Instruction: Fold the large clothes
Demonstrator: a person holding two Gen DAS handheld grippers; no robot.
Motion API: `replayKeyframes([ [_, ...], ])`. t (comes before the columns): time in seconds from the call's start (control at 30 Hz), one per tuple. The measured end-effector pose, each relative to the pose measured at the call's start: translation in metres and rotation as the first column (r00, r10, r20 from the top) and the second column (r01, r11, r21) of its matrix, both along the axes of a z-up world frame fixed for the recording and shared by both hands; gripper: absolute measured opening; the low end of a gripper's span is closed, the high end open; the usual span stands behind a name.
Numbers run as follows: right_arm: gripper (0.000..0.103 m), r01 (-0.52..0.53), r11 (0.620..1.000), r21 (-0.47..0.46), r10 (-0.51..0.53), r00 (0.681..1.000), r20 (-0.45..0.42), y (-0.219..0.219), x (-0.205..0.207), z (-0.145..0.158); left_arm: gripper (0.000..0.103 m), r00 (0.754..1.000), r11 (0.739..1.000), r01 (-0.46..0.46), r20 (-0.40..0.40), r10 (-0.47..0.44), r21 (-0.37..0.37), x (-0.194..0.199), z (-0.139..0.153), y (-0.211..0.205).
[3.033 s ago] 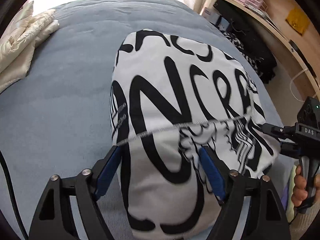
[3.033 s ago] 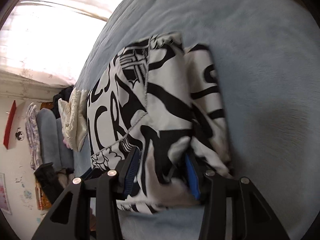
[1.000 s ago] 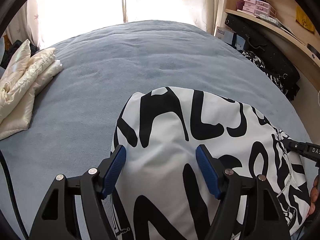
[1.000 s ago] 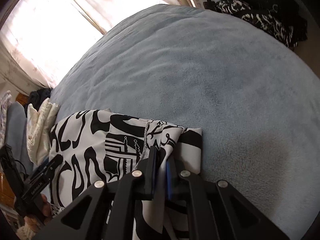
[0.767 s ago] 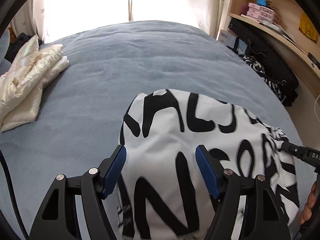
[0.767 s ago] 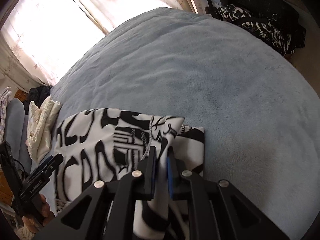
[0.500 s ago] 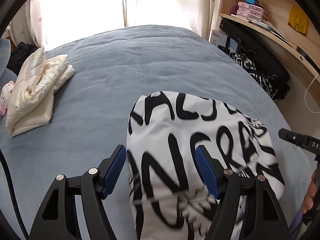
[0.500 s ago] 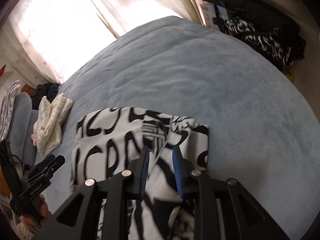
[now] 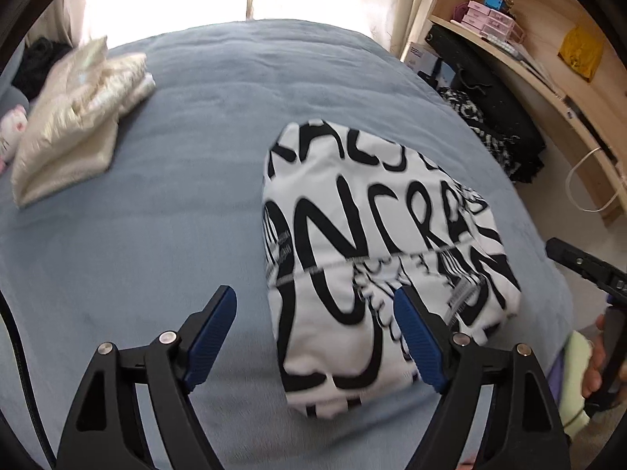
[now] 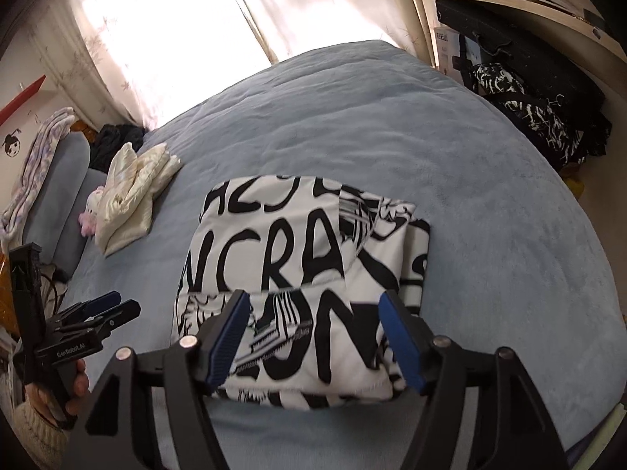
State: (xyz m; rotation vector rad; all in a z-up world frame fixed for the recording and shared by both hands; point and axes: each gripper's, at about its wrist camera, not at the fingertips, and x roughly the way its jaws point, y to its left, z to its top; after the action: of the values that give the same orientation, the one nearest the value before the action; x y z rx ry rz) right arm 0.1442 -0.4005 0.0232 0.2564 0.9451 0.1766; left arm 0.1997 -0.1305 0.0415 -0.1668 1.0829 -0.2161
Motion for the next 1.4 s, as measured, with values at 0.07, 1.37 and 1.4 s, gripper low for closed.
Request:
replayKeyframes([
  [0.07,0.073,-0.001,1.000,0.004,0.001,1.000,-0.023,-0.003,-0.003,-0.002,0.086,1.000,1.000,-0.005,-0.025,0.004,-0.026,-0.003,-0.006,0.005],
  [1.37,0.096,-0.029,0.894,0.447,0.177,0.940,-0.293,-0.039,0.085,-0.162,0.103,0.968,0.933,0.001,-0.235,-0.092,-0.361,0.066,-0.146,-0.024],
  [1.4,0.095,-0.037,0.896,0.442,0.179,0.942,-0.284,-0.038,0.085,-0.161,0.103,0.968,0.933,0.001,-0.235,-0.092,-0.361,0.066,-0.146,-0.024],
])
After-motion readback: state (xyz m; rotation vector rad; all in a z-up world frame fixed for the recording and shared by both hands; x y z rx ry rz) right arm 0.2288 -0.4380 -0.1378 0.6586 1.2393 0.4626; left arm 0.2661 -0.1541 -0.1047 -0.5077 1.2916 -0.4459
